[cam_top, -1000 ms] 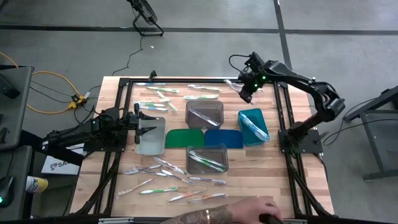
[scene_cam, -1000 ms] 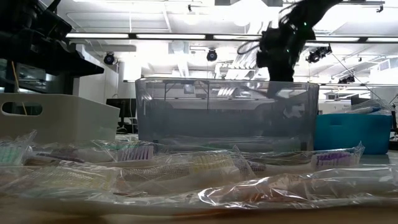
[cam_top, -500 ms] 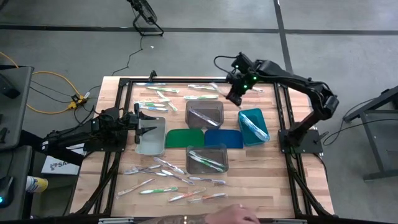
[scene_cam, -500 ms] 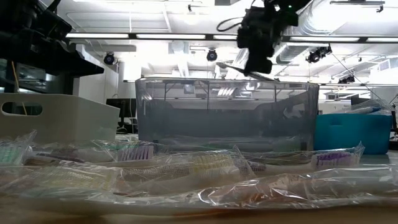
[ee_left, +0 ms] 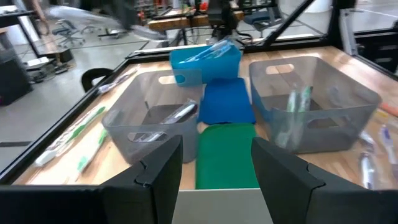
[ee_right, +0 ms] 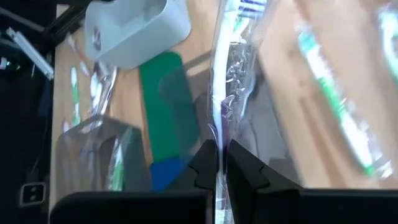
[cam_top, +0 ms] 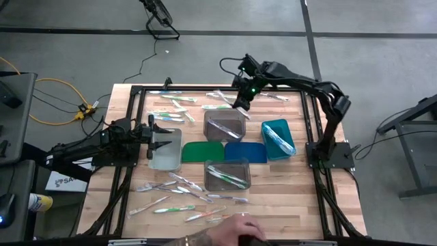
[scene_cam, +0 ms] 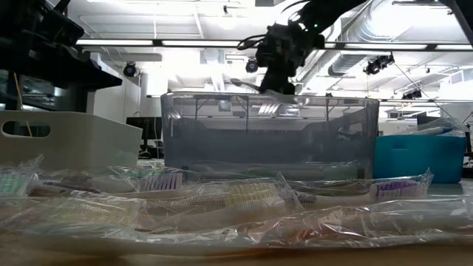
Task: Pick & Place Toothbrushes
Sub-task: Put the purple toothbrush into the top black bin
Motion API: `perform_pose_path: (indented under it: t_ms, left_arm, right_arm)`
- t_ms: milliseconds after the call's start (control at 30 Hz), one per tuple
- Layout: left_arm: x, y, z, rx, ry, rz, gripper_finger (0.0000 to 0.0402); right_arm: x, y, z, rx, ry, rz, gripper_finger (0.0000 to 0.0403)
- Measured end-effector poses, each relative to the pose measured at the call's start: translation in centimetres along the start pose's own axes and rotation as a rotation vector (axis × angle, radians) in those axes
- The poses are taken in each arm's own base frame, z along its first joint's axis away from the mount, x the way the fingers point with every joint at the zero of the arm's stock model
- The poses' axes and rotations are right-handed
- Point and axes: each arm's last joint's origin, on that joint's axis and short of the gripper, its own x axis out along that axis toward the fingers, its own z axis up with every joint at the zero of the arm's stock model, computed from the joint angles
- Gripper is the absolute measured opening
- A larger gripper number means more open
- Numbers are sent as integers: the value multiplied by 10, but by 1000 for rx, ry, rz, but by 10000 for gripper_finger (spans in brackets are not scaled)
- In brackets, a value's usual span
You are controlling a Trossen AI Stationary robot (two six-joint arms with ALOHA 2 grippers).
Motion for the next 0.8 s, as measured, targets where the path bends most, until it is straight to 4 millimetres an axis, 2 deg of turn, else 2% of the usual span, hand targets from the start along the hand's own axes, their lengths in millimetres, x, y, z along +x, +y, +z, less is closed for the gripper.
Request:
perform_pose_path:
  t_ms: [133,333,700,800]
  left_arm:
    - [0,0,0,0,-2,-11,187]
    - [0,0,0,0,-2,-11,187]
    - [0,0,0,0,-2,-11,187]
    - [0,0,0,0,-2,-11,187]
  right_arm:
    - [6,-5,13,-12,-22,-2,8]
    - [31,0,17,-44,-5,16,8]
    - [79,14,-3,13,220,-73,8]
    - [85,19,-5,12,241,-129,9]
